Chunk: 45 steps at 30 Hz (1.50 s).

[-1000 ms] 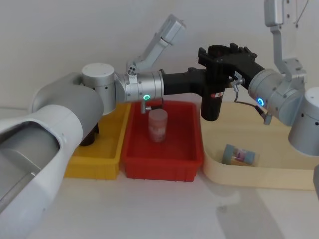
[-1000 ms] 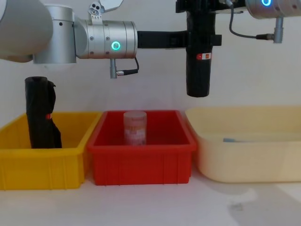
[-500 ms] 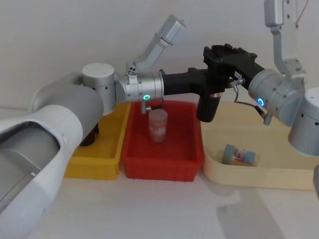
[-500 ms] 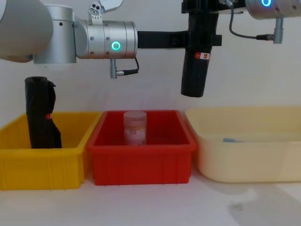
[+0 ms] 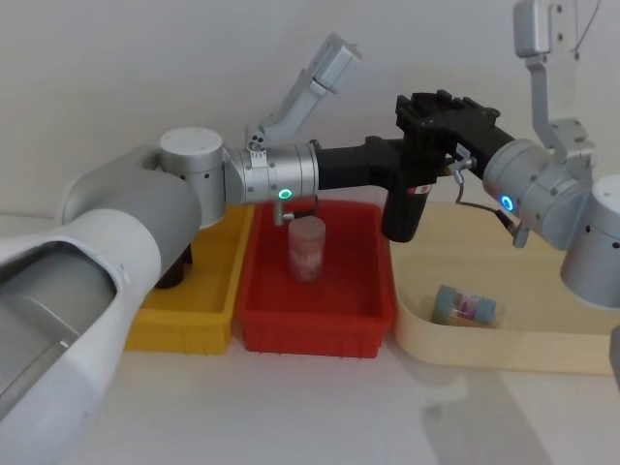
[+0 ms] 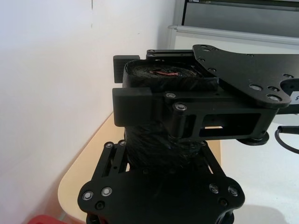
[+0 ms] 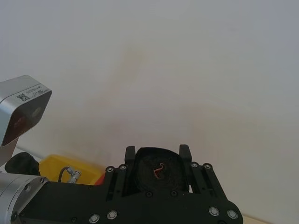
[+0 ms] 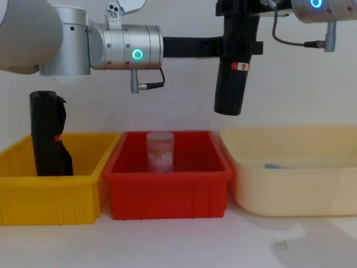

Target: Pick up the garbage bag with the one hand and transfer it to the other hand.

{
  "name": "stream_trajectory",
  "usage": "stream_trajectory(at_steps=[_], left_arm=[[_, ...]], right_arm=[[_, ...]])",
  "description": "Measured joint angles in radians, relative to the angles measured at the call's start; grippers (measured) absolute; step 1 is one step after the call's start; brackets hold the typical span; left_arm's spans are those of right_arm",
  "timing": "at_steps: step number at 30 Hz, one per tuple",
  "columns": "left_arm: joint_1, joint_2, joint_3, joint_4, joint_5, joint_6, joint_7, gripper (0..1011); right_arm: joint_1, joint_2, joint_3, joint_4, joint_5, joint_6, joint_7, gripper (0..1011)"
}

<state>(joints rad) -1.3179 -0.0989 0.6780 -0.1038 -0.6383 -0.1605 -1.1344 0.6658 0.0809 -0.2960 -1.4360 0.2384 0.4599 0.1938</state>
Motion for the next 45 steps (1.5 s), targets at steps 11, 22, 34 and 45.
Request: stream_trajectory(at_steps=[11,22,34,45], left_arm=[[0.0,0.0,0.0,0.0,0.0,0.0,0.0,466],[0.0,0.0,0.0,0.0,-0.001,0.0,0.0,657],[0.0,0.0,0.0,0.0,-0.001,0.0,0.0,1000],[0.0,0.0,0.0,0.0,0.0,0.0,0.0,1001]], right_arm=[[0.0,0.0,0.0,0.0,0.0,0.0,0.0,560],[0.0,0.001,0.0,0.0,-0.001,0.001,0.0,557],[-0.002,0.0,-0.001,0.0,-0.007,-0.005,-0.008,557],[-0.004,-0.006,0.005,0.013,-0.06,-0.04,-0.078,557]])
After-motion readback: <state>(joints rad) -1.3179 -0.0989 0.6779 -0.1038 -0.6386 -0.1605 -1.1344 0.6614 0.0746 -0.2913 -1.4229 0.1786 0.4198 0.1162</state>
